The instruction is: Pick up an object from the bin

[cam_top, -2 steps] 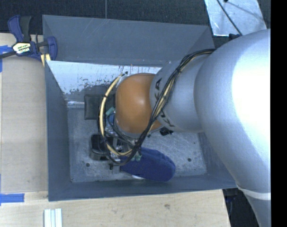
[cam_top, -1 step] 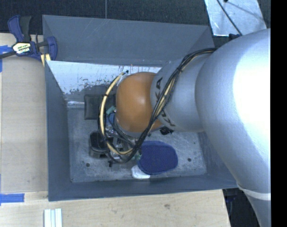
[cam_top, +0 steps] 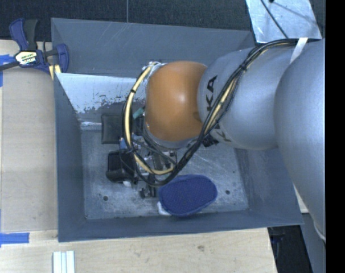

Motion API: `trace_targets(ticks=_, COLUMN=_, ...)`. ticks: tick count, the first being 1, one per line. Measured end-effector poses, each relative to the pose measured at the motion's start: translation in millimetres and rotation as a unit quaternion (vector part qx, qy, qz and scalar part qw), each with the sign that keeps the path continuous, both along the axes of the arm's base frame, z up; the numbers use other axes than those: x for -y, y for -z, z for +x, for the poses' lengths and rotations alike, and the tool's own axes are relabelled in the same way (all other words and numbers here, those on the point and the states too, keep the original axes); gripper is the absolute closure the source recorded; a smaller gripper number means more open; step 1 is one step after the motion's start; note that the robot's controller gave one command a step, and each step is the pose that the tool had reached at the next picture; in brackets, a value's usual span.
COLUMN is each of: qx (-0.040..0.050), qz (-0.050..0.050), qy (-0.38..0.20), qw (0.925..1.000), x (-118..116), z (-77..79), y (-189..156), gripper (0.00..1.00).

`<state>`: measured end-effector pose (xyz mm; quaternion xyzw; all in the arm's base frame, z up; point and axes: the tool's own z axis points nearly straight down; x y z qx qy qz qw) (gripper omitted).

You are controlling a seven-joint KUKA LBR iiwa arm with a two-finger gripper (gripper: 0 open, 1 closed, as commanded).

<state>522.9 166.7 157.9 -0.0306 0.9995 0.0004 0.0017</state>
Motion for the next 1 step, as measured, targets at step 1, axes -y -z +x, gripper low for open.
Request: trace_targets(ticks=1, qx=-0.0007, qz=-0.001, qy=-0.021, qw=0.9998, x=15.5, z=-6.4, y=-55.5, gripper=1.00)
